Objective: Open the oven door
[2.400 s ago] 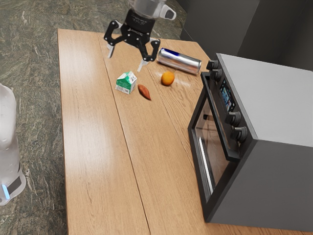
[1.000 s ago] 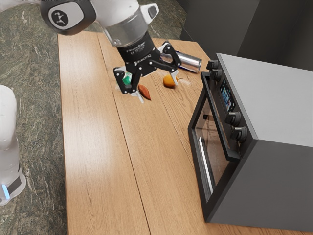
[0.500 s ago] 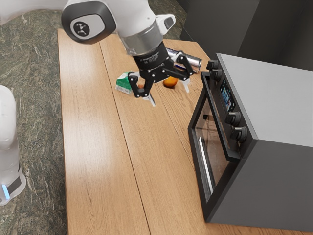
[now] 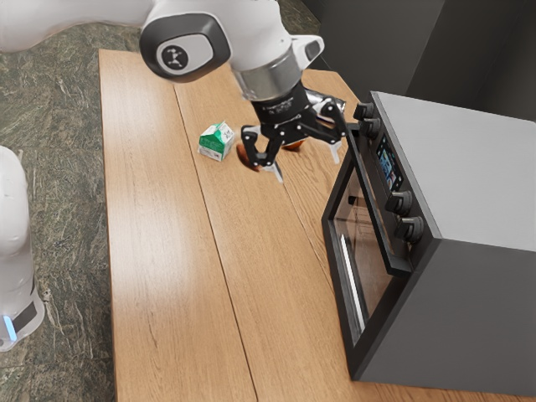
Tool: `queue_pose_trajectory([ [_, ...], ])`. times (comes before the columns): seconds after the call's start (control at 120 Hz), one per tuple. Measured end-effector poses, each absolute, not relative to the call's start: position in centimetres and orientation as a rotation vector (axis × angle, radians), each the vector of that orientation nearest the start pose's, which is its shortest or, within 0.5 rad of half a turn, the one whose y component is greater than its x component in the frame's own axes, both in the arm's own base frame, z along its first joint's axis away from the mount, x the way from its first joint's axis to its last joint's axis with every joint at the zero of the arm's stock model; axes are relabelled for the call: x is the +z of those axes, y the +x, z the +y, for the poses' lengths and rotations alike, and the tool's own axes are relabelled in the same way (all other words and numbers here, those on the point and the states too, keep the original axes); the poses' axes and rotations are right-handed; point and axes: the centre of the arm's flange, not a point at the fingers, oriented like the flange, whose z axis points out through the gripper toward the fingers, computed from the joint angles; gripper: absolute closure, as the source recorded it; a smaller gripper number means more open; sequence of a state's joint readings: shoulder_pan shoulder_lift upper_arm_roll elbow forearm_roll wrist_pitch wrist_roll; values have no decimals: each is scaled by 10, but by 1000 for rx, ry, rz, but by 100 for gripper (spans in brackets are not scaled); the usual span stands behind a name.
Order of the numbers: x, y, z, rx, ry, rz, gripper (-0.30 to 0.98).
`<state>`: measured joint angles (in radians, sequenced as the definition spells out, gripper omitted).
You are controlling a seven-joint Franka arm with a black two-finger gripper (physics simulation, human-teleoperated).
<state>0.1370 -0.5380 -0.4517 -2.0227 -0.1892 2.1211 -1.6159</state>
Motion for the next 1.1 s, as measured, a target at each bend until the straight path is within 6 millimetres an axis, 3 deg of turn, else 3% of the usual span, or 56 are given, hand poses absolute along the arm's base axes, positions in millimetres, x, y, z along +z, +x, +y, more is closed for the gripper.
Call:
queue_pose_trajectory([
  [1.1, 675, 473, -160, -697, -2884, -2005, 0],
])
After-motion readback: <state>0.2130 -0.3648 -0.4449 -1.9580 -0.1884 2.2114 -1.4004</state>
